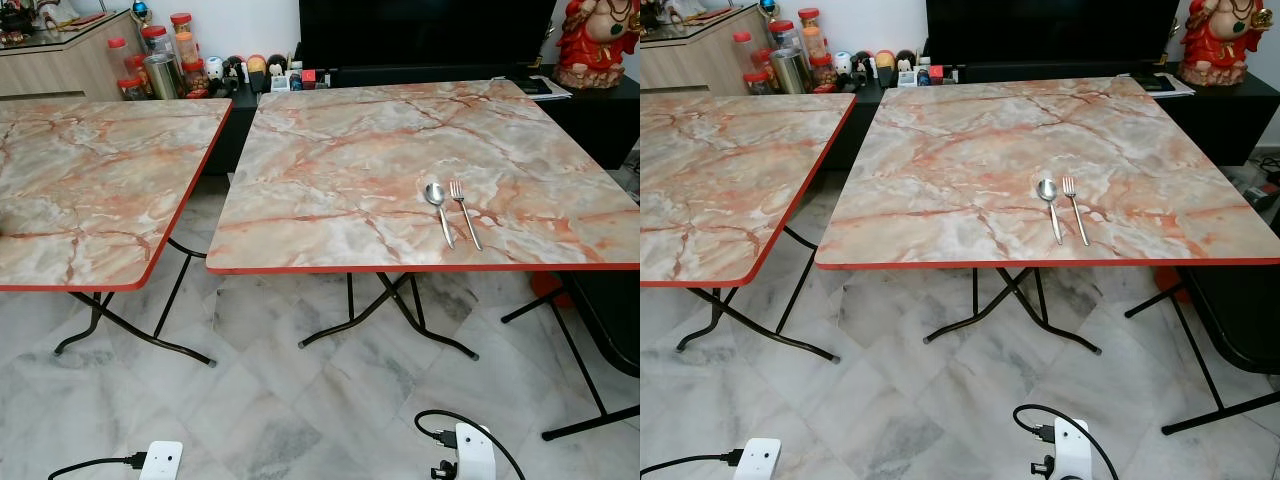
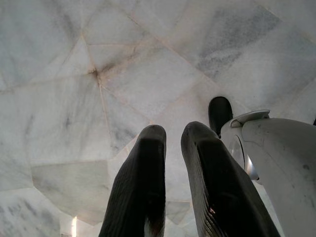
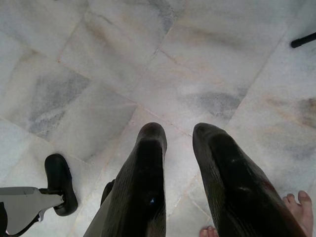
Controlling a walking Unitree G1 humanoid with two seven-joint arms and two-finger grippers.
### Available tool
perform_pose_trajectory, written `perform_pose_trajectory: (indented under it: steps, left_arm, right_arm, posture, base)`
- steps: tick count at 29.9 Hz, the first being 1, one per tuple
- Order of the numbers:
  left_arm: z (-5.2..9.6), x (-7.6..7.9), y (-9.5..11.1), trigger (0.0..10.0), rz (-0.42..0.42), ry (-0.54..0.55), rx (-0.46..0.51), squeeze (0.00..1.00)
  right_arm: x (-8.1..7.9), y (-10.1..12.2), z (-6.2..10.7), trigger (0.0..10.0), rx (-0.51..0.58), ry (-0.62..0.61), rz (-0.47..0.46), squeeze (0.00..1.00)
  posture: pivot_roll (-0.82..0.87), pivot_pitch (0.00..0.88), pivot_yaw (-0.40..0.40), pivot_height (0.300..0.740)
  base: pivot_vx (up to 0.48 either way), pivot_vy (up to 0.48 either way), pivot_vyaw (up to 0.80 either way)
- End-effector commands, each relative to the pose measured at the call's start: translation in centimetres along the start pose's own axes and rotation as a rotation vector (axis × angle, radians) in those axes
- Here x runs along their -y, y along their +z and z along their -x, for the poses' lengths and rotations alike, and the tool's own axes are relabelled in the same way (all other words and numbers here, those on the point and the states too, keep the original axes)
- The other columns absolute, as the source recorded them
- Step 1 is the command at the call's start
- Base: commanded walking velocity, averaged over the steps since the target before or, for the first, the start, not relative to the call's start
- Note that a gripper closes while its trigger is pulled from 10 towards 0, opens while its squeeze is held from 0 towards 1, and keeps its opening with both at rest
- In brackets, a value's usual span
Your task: Setting the table
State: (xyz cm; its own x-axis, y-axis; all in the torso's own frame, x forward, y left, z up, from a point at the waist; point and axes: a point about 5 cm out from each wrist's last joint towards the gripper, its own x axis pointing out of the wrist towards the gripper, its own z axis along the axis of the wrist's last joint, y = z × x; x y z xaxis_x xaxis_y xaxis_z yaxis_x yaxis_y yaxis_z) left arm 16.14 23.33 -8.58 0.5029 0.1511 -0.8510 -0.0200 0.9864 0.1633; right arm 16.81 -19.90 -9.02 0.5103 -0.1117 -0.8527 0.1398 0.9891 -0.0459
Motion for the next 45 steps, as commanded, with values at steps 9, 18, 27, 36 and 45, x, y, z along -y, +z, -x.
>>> perform_pose_trajectory:
  steps: [9, 18, 27, 36, 45]
  left_arm:
    - [0.0, 0.6, -0.3, 10.0, 0.031, -0.057, -0.001, 0.0]
    - [0.1, 0.5, -0.5, 10.0, 0.067, -0.058, 0.007, 0.0]
    - [0.1, 0.5, -0.5, 10.0, 0.064, -0.059, 0.006, 0.0]
    - [0.1, 0.5, -0.5, 10.0, 0.064, -0.059, 0.006, 0.0]
    - [0.1, 0.5, -0.5, 10.0, 0.064, -0.059, 0.006, 0.0]
  right_arm:
    - [2.3, -0.8, 0.3, 10.0, -0.001, -0.063, 0.008, 0.0]
    - [3.0, -1.1, 0.4, 10.0, -0.012, -0.054, -0.039, 0.0]
    - [3.2, -1.2, 0.5, 10.0, -0.016, -0.059, -0.033, 0.0]
    - [3.2, -1.2, 0.5, 10.0, -0.016, -0.059, -0.033, 0.0]
    - [3.2, -1.2, 0.5, 10.0, -0.016, -0.059, -0.033, 0.0]
  posture:
    - [-0.04, 0.0, -0.013, 0.74]
    - [-0.02, 0.0, -0.015, 0.74]
    - [-0.03, 0.0, -0.012, 0.74]
    - [-0.03, 0.0, -0.012, 0.74]
    - [-0.03, 0.0, -0.012, 0.74]
  base:
    - [0.0, 0.0, 0.0]
    - [0.0, 0.0, 0.0]
    - [0.0, 0.0, 0.0]
    - [0.0, 0.0, 0.0]
    - [0.0, 0.0, 0.0]
